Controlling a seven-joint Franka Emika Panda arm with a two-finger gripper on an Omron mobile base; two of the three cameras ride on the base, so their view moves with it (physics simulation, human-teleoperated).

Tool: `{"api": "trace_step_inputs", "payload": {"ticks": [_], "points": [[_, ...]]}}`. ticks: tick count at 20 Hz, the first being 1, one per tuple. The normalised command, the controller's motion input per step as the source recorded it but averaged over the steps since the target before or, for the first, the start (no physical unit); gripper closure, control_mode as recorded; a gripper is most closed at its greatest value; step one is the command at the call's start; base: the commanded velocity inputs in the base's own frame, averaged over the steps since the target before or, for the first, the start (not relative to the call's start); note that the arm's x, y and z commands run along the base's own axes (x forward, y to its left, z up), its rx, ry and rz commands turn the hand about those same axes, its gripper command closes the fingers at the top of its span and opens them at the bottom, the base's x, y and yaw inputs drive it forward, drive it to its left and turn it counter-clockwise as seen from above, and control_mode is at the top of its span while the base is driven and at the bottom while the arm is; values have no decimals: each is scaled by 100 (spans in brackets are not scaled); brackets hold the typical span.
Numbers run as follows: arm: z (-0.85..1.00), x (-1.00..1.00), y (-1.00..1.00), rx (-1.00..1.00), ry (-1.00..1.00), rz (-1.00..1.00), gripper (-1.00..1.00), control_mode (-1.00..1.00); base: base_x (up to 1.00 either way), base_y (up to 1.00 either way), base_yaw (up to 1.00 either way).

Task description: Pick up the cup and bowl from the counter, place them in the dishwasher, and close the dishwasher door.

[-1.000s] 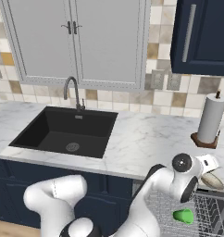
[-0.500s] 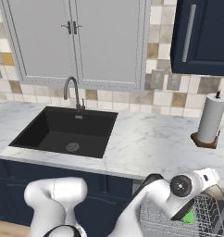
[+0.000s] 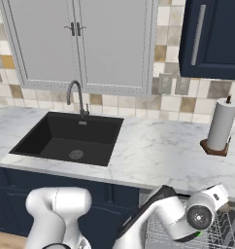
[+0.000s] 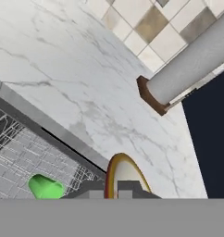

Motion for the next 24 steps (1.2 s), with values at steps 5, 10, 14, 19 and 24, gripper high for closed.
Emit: {"api": "trace_step_inputs", "payload": {"ticks": [5, 10, 14, 19, 24], "points": [[-26, -19, 1, 0, 0, 21, 100, -100, 0, 0, 0], [-45, -16, 8, 0, 0, 16, 100, -100, 0, 0, 0], [-44, -9, 13, -1, 0, 14, 100, -100, 0, 0, 0], [-29, 0, 2, -3, 0, 11, 100, -100, 0, 0, 0], [-22, 0, 0, -4, 0, 11, 100, -100, 0, 0, 0]]}}
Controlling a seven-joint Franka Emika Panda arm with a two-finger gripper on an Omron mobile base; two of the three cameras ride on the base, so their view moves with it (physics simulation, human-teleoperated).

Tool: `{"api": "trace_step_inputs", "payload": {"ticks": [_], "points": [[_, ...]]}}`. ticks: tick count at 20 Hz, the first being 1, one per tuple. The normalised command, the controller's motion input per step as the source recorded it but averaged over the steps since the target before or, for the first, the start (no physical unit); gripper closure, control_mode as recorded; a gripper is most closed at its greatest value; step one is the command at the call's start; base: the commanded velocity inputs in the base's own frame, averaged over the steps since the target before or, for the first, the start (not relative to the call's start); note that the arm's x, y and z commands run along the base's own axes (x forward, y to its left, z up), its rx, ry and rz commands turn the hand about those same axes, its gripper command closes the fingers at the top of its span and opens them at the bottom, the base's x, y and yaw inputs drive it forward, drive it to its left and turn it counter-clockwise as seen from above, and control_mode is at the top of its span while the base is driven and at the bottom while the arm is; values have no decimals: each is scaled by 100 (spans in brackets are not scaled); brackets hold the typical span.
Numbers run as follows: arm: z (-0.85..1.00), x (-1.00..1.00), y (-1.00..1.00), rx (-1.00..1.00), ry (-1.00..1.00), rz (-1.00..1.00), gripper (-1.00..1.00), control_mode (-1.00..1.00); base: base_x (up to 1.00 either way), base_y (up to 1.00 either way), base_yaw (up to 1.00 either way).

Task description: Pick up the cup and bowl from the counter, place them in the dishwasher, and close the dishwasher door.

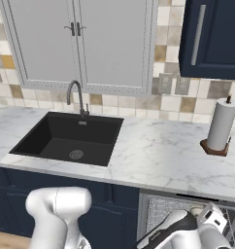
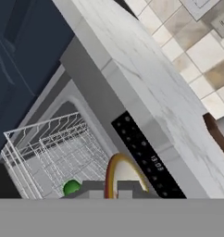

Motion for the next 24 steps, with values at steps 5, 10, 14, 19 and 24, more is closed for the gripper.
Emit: {"api": "trace_step_inputs", "payload": {"ticks": [5, 10, 14, 19, 24], "points": [[-31, 0, 0, -5, 0, 14, 100, -100, 0, 0, 0], [-33, 0, 0, -2, 0, 14, 100, -100, 0, 0, 0], [-13, 6, 0, 0, 0, 7, 100, -100, 0, 0, 0], [-16, 22, 0, 0, 0, 4, 100, -100, 0, 0, 0], [-27, 27, 0, 0, 0, 3, 100, -100, 0, 0, 0]]}}
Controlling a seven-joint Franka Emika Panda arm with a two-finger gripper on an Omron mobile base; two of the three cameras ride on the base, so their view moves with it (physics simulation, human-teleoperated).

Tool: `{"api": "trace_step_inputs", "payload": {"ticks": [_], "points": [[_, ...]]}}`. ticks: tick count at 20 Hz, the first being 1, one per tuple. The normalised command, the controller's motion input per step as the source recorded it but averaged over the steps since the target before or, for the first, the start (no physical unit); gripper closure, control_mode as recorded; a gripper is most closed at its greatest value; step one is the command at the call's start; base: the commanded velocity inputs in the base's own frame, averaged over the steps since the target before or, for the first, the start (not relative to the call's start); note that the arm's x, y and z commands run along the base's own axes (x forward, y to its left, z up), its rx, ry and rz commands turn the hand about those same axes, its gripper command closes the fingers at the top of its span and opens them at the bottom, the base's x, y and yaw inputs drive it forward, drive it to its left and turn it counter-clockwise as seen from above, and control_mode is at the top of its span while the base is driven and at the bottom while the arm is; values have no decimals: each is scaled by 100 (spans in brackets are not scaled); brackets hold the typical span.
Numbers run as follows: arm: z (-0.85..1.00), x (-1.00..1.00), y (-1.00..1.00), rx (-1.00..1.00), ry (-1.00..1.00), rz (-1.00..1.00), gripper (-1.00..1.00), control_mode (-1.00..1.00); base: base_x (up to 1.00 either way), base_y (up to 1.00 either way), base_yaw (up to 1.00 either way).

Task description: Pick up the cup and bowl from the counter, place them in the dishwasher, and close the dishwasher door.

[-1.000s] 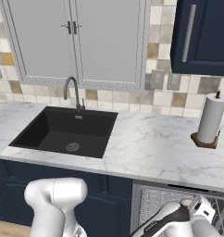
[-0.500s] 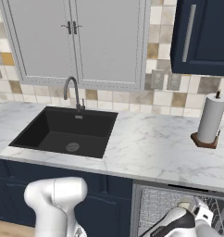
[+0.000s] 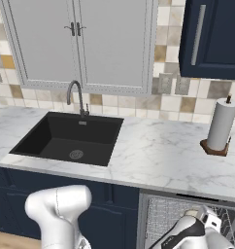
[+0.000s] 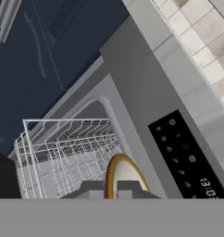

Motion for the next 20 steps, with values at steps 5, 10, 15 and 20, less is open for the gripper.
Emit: {"api": "trace_step_inputs", "payload": {"ticks": [5, 10, 15, 20], "points": [[-40, 15, 0, 0, 0, 4, 100, -100, 0, 0, 0], [-33, 2, -10, 0, 0, 5, 100, -100, 0, 0, 0], [-10, 0, -28, 0, 0, 4, 100, -100, 0, 0, 0], [-3, 7, -40, 0, 0, 2, 100, -100, 0, 0, 0]]}}
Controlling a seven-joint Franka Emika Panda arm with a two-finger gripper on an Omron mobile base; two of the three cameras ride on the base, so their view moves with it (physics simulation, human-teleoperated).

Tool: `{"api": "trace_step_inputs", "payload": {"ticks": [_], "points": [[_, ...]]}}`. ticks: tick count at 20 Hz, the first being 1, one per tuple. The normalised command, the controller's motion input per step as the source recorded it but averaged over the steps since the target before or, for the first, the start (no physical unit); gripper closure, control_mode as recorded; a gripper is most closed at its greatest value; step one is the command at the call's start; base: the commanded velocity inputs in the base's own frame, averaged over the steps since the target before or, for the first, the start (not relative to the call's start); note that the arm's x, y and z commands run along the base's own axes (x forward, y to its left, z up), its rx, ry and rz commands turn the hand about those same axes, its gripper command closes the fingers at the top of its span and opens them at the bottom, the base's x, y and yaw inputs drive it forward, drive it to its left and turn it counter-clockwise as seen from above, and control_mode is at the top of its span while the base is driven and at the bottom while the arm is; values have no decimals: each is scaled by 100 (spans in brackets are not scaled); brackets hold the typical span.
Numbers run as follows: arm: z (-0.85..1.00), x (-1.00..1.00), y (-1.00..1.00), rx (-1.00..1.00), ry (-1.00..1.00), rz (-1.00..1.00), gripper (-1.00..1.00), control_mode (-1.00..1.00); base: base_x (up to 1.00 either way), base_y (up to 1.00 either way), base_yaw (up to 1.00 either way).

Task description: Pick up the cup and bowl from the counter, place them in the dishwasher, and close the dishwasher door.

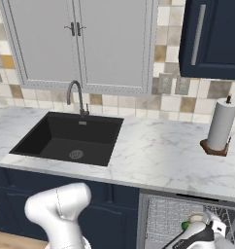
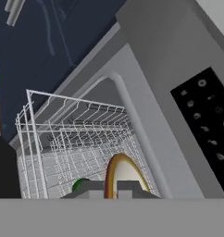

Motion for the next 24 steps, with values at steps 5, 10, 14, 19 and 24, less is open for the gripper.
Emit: {"api": "trace_step_inputs", "payload": {"ticks": [5, 10, 14, 19, 24], "points": [[-24, 22, -38, 0, 0, 3, 100, -100, 0, 0, 0], [-59, 34, -18, 0, 0, 9, 100, -100, 0, 0, 0], [-47, 14, -18, 0, 0, 9, 100, -100, 0, 0, 0], [-36, 0, -28, 0, 0, 9, 100, -100, 0, 0, 0], [-35, 0, -27, 0, -1, 10, 100, -100, 0, 0, 0]]}}
